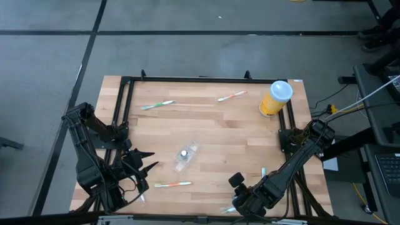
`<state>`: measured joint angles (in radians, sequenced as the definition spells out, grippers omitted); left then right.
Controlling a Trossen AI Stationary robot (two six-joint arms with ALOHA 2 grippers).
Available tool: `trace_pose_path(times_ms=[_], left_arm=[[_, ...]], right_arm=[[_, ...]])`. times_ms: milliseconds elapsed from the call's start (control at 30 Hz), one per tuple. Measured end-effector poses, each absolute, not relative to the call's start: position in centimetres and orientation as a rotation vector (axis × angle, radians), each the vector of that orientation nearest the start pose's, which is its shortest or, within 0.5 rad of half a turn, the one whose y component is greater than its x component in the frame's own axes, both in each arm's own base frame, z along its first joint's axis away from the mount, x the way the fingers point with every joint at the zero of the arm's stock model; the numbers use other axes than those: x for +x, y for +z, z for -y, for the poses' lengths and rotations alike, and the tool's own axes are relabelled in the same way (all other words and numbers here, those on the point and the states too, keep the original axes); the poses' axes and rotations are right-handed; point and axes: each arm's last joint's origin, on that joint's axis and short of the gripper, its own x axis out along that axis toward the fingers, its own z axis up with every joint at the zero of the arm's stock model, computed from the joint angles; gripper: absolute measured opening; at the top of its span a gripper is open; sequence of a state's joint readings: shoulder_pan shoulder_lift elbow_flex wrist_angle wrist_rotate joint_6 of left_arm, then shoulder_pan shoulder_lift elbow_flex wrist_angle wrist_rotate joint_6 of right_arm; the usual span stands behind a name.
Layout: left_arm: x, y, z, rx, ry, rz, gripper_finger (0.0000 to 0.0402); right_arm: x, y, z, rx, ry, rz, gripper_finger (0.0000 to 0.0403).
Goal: Pick & Place toothbrushing station
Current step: Put the mouthwash into the transparent organizer
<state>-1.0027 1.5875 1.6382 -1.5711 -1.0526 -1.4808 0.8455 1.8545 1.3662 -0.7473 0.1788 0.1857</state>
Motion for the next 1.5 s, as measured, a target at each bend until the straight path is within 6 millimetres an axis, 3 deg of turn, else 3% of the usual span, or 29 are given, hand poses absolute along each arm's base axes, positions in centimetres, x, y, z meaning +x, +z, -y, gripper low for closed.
trace_pose_path(times_ms=[233,400,533,700,933,1100,1300,1500], left_arm=[[16.6,35.8,21.4,-0.113,0.518,-0.520,0.0157],[16.6,35.8,21.4,-0.127,0.522,-0.519,0.0157],[16.7,35.7,21.4,-0.152,0.529,-0.516,0.0157],[17.4,35.6,20.8,-0.207,0.580,-0.495,0.0157],[18.4,32.3,16.7,-0.350,0.804,-0.487,0.0157],[17.3,30.4,12.4,-0.483,0.966,-0.396,0.0157],[15.2,30.7,7.9,-0.482,1.037,-0.409,0.0157],[14.2,31.9,5.4,-0.292,0.993,-0.418,0.0157]], right_arm=[[25.0,20.3,-27.2,-0.538,0.452,-1.104,0.0099],[26.3,21.1,-26.5,-0.579,0.454,-1.092,0.0098],[28.5,23.5,-25.5,-0.592,0.452,-1.040,0.0097],[32.1,27.2,-22.5,-0.591,0.405,-0.949,0.0097],[36.3,32.0,-17.2,-0.505,0.385,-0.830,0.0096],[37.2,34.0,-14.5,-0.485,0.383,-0.826,0.0096],[37.9,34.2,-12.7,-0.440,0.412,-0.879,0.0096],[40.1,33.2,-12.1,-0.422,0.426,-0.911,0.0096]])
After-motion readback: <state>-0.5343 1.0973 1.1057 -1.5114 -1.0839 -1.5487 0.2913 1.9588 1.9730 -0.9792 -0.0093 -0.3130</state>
